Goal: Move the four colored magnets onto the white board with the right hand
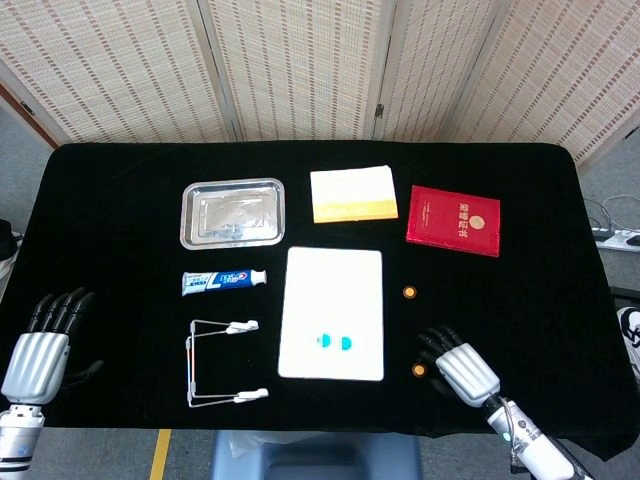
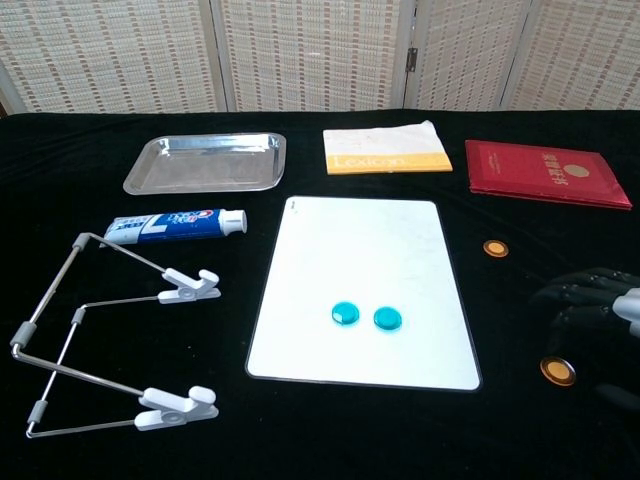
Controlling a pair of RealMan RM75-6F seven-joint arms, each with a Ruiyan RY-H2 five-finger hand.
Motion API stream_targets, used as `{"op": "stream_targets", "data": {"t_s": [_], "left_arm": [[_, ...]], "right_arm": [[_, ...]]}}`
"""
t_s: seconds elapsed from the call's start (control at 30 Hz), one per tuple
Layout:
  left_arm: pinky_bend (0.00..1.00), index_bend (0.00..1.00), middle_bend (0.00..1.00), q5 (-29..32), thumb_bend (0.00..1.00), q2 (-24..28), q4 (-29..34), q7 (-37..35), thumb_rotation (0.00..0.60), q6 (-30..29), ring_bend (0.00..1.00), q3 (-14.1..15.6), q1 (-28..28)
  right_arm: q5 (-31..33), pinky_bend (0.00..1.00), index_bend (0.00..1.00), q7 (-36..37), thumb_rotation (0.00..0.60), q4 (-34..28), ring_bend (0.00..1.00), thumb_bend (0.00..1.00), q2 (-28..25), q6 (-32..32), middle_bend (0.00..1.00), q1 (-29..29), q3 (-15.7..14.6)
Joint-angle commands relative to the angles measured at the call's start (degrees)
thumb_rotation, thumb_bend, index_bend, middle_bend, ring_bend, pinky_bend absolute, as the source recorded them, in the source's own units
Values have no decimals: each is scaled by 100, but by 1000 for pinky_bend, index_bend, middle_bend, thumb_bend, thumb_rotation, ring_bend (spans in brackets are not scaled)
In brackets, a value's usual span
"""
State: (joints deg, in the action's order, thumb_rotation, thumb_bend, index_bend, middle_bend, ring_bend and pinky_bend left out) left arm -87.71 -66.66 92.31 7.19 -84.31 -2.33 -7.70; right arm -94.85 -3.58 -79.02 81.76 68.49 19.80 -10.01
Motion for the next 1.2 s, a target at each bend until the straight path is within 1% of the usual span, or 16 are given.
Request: {"op": "stream_targets", "data": {"t_s": [0.03,0.43,0.73,0.93,1.03,1.13,1.2], "left_arm": [[0,73,78,7,153,-2,-12,-10,600,4,106,3,1],[0,73,78,25,153,-27,-90,-69,600,15,105,13,1],[0,73,78,43,154,-34,-145,-127,600,2,106,21,18],[0,73,78,29,153,-31,-154,-149,600,-14,106,28,25],[0,73,78,21,153,-18,-147,-148,600,-26,106,29,29],[0,73,78,9,152,-10,-131,-147,600,-40,105,27,30],[0,73,78,-4,153,-8,-119,-138,600,-45,105,32,30]], "right_arm": [[3,0,367,-13,600,14,0,458,26,-56,149,17,25],[47,0,394,-95,600,37,0,458,119,-266,152,42,98],[100,0,494,-128,600,34,3,459,170,-305,190,47,192],[78,0,500,-75,600,-72,4,459,90,-260,192,62,243],[63,0,500,28,600,-269,5,459,-35,-211,193,136,356],[92,0,500,45,600,-546,8,458,-171,-302,199,324,553],[205,0,500,-35,600,-719,7,458,-211,-481,200,505,746]]}}
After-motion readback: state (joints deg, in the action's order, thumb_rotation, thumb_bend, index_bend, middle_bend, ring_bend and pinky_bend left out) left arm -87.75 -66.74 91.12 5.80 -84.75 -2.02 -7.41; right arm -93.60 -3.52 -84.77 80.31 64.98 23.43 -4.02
